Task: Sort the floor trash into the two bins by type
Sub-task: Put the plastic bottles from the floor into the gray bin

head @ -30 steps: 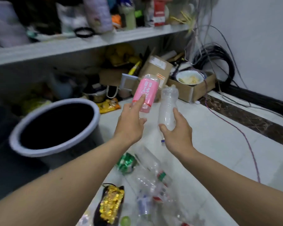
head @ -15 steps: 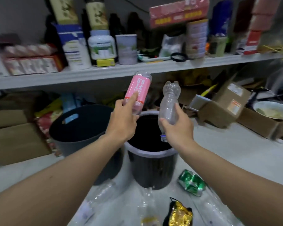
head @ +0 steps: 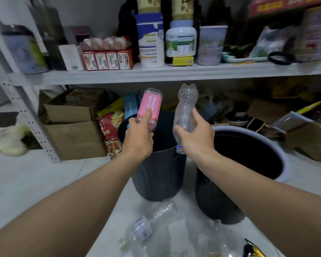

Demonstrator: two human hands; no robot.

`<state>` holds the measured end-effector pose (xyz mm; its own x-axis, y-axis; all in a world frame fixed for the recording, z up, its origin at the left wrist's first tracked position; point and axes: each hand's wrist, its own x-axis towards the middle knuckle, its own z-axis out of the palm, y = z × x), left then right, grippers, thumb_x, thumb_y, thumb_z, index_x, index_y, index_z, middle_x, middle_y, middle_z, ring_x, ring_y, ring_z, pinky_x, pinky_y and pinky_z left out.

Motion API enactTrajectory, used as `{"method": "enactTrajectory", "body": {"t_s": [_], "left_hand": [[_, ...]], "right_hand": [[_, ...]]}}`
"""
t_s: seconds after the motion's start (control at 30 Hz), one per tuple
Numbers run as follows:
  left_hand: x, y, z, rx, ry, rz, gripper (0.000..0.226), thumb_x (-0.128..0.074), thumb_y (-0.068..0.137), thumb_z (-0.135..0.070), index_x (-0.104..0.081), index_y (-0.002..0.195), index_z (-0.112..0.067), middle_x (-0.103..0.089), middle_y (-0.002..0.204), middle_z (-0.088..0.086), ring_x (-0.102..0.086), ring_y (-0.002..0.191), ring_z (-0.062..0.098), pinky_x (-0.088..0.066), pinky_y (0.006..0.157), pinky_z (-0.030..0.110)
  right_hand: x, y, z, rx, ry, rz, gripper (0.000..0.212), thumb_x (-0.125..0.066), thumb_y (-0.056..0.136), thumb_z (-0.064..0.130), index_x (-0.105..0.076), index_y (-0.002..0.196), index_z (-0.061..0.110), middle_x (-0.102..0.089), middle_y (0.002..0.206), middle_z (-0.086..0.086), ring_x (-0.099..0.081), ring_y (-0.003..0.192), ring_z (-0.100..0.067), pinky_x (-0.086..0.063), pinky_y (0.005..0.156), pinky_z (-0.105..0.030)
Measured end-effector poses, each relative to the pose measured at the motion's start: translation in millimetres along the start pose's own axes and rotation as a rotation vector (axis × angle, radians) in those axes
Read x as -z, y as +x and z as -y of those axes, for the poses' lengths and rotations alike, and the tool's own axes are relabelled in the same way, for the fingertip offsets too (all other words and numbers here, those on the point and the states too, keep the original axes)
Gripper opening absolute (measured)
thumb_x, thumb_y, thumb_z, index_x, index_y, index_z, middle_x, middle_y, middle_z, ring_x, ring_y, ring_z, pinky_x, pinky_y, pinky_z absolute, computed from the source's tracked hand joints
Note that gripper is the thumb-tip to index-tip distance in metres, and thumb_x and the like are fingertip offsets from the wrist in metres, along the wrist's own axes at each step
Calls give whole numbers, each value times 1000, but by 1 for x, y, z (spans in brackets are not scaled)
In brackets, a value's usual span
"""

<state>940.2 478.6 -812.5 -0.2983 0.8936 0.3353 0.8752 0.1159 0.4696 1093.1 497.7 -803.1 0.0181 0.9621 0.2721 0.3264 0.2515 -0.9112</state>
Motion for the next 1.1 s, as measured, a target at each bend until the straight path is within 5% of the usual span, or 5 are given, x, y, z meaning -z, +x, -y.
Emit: {"method": "enactTrajectory", "body": {"t_s": [0.1,0.27,0.4,0.67,1.1], "left_hand": [[-5,4,12,14,-20,25,71,-56,95,-13,-17,152,-29,-32,137,13,-47,114,32,-42,93,35],[-14,8,22,28,59,101,72,-55,97,-26,-9,153,-29,-18,154,15,-40,129,35,-40,99,37],[-17,4,37,-49,192,77,69,-49,99,-31,-8,154,-24,-14,158,12,-32,136,32,-42,100,38],[-10,-4,64,-221,508,19,61,-18,100,-52,-16,153,-21,-19,159,5,-12,148,26,-18,118,43],[-1,-4,52,-244,536,19,62,-16,100,-55,-18,153,-22,-20,159,4,-13,148,25,-18,118,42]], "right_hand": [[-14,3,1,-8,-23,17,70,-68,87,22,-34,149,26,-47,144,5,-48,126,-13,-42,100,-23],[-27,13,3,-11,-42,22,42,-65,84,12,-56,124,20,-62,105,2,-59,85,-12,-45,53,-9],[-42,18,0,-34,-63,31,40,-66,83,16,-57,120,23,-64,102,3,-61,94,-15,-50,76,-25],[-63,32,-3,-142,-171,31,46,-67,85,29,-52,128,19,-60,115,-4,-57,101,-24,-47,81,-32],[-42,28,-10,17,-464,199,61,-56,97,33,-32,150,15,-39,151,-5,-37,138,-25,-40,104,-38]]}}
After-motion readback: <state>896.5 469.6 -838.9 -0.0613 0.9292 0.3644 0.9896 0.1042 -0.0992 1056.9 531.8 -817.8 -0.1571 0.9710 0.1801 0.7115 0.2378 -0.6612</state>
